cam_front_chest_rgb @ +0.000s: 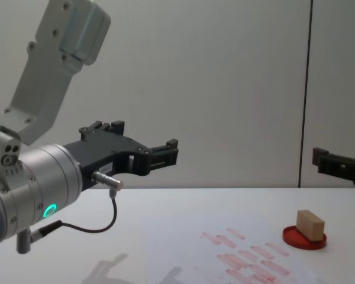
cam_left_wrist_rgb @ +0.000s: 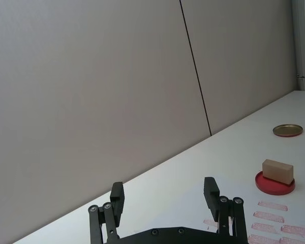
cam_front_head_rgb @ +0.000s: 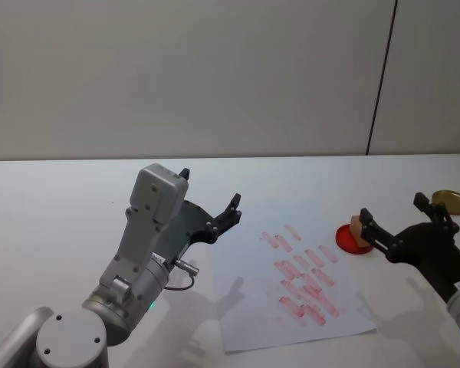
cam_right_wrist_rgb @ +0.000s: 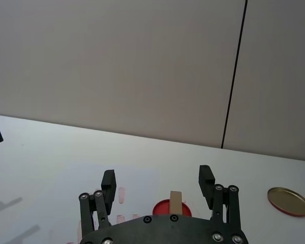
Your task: Use the one hand to pick up the stamp and affix it onto the A4 paper.
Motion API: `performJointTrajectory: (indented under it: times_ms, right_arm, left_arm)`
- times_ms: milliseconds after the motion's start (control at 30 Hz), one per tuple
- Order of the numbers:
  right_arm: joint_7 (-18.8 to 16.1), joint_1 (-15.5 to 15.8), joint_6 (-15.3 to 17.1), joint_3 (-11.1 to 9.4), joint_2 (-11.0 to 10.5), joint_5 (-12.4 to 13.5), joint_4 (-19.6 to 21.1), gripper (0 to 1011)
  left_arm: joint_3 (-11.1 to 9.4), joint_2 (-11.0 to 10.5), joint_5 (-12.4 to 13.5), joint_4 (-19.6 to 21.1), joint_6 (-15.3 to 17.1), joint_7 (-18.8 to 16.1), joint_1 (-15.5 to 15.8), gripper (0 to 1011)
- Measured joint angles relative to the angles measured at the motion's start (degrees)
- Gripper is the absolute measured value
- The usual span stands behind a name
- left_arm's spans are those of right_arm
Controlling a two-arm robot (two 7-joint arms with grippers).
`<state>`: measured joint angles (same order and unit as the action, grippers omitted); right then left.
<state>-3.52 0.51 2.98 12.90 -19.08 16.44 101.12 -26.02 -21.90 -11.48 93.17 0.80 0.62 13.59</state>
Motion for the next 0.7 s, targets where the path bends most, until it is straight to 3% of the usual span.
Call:
performJointTrajectory:
  times_ms: [700]
  right_arm:
    - [2.4, -5.4, 10.6, -0.8, 2.5, 0.8, -3.2, 1001]
  left_arm:
    - [0.0, 0.0, 0.0, 0.0, 0.0, 0.0, 0.0, 993]
